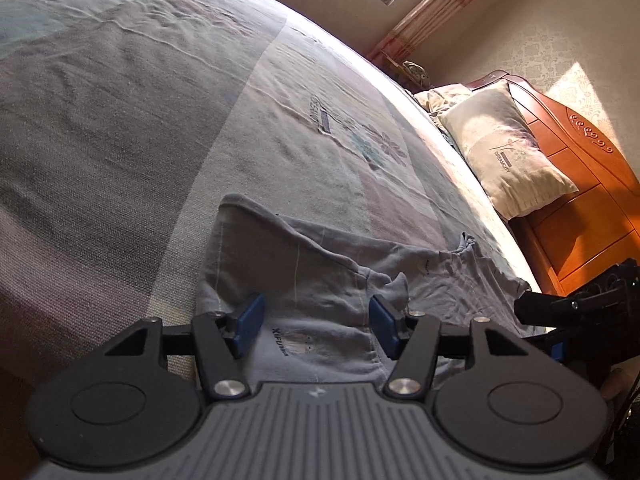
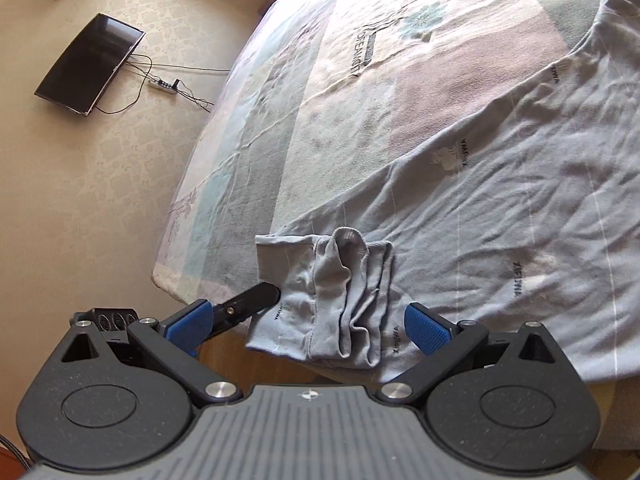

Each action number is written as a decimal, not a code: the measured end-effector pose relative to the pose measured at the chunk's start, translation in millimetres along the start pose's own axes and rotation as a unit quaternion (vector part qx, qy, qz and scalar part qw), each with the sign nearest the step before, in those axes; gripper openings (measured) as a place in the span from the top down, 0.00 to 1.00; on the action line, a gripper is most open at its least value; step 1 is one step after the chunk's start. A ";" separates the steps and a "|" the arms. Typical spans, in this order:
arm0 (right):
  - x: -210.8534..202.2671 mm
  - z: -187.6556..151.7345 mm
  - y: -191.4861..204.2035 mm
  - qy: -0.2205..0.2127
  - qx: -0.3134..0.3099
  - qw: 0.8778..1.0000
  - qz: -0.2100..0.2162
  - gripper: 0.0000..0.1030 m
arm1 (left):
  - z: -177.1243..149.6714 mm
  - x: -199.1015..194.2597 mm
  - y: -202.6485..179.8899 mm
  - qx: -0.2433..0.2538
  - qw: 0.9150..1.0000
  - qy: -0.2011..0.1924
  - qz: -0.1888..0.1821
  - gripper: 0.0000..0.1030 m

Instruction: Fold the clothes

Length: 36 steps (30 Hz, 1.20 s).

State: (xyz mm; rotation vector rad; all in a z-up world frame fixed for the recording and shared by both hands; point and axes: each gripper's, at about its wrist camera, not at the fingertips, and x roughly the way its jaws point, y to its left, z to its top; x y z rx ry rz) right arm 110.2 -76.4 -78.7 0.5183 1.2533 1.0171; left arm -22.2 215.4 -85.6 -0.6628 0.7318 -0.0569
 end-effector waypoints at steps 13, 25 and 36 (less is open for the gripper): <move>36.9 3.5 -1.8 0.020 0.033 0.999 0.031 0.00 | -3.3 1.7 4.3 -0.010 1.000 -0.009 -0.023 0.34; 39.4 -3.2 -12.4 -0.014 0.000 0.996 0.083 0.00 | -8.0 -7.4 5.9 -0.023 0.999 -0.032 -0.025 0.31; 41.0 -9.1 -2.5 -0.005 -0.065 0.996 0.062 0.01 | -15.7 -47.2 17.2 -0.029 0.997 -0.061 0.026 0.29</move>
